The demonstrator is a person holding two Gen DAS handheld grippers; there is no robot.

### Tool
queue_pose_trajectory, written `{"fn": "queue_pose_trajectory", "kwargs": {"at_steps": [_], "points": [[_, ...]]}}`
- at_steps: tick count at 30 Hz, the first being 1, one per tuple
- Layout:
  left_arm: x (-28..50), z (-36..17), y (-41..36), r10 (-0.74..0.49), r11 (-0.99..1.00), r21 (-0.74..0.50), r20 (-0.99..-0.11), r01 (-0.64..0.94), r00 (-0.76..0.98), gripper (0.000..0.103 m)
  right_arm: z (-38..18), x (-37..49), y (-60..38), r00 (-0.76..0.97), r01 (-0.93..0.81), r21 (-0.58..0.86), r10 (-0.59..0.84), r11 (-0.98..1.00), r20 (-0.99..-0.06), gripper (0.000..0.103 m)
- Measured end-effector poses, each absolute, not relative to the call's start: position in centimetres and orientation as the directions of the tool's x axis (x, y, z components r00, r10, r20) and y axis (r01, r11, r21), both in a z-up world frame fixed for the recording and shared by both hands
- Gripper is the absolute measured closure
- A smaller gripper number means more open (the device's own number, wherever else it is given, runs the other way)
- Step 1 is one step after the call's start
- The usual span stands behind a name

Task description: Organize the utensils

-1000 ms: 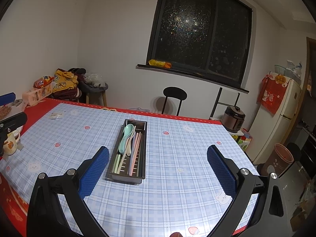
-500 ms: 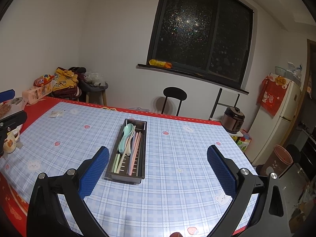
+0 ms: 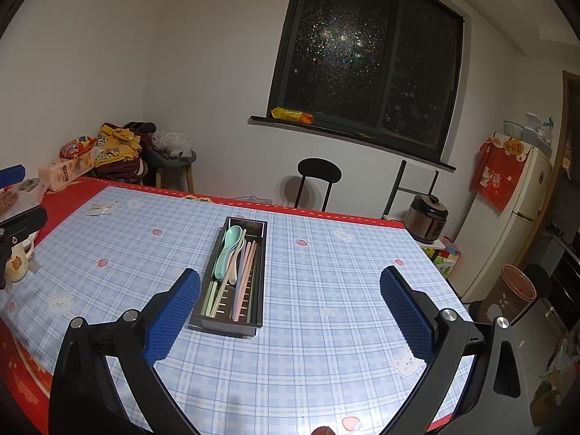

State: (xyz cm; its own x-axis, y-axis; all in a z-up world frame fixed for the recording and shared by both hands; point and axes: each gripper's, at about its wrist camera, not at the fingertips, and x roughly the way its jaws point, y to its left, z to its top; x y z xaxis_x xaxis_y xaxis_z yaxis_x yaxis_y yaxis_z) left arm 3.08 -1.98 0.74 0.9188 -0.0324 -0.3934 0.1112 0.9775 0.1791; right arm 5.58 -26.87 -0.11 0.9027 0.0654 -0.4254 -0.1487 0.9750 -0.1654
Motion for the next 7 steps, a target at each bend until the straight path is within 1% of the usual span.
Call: {"fn": "queue_pose_trajectory", "kwargs": {"at_steps": [7], "points": [[3.33,0.67,-1.71,-0.022,0.980,0.174,-0.401,0.100,0.916,0.006,-0.12,5.62,-26.93,0.902,-0.148,-0.165,0.065,0.975,-0.426,0.006]]}}
